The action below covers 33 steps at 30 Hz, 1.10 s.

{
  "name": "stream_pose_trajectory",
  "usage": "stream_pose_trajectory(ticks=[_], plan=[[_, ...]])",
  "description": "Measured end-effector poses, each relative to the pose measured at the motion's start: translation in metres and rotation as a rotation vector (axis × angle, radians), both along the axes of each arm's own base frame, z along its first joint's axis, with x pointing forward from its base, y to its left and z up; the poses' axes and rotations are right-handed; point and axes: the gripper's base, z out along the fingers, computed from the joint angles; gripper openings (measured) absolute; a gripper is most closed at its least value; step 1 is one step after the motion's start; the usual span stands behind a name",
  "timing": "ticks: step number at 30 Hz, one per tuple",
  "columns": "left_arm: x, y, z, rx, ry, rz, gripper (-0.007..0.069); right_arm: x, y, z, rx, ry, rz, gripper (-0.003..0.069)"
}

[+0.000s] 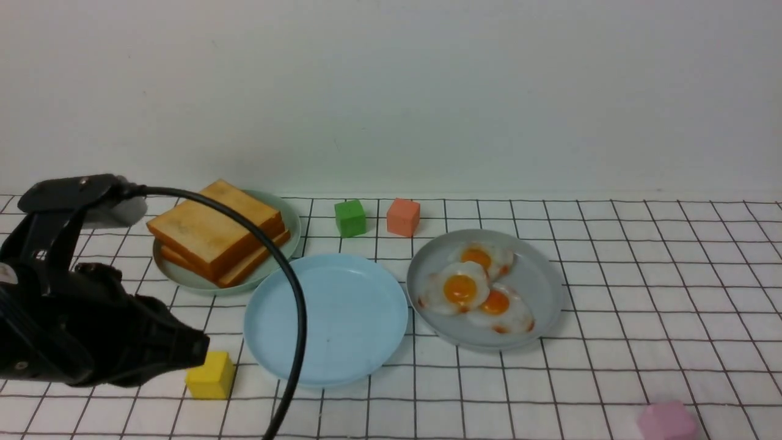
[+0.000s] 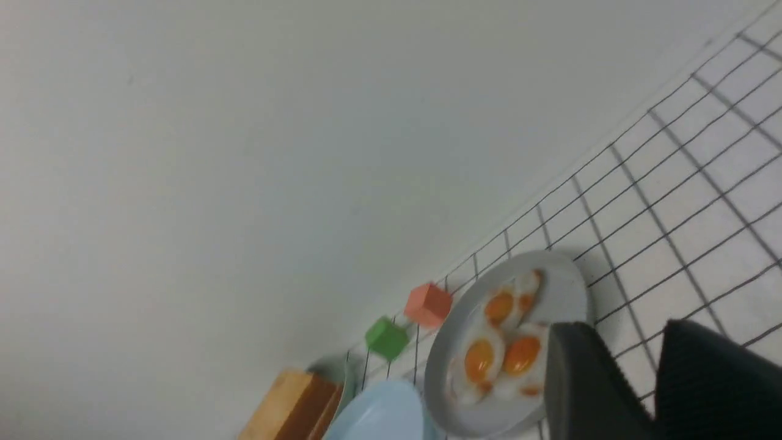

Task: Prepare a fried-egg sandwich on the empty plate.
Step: Use the left arm to grab a slice of bread

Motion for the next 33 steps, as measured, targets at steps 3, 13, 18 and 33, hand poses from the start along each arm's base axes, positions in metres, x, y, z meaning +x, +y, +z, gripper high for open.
stream_pose_trajectory(ticks=[3,13,18,33], plan=[[0.008,0.001,0.000,0.017,-0.052,0.019,-0.0013,-0.002,0.009,0.035,-0.217,0.041,0.124,0.0106],[0.051,-0.007,-0.004,0.095,0.026,0.016,-0.0013,0.041,0.029,0.142,-0.704,0.296,0.540,-0.0008],[0.078,-0.020,-0.008,0.168,0.073,0.007,-0.0013,0.064,0.053,0.153,-0.787,0.325,0.739,0.0000],[0.202,-0.029,-0.031,0.446,0.056,0.069,0.0113,0.073,0.068,0.146,-0.881,0.332,0.822,0.0008]])
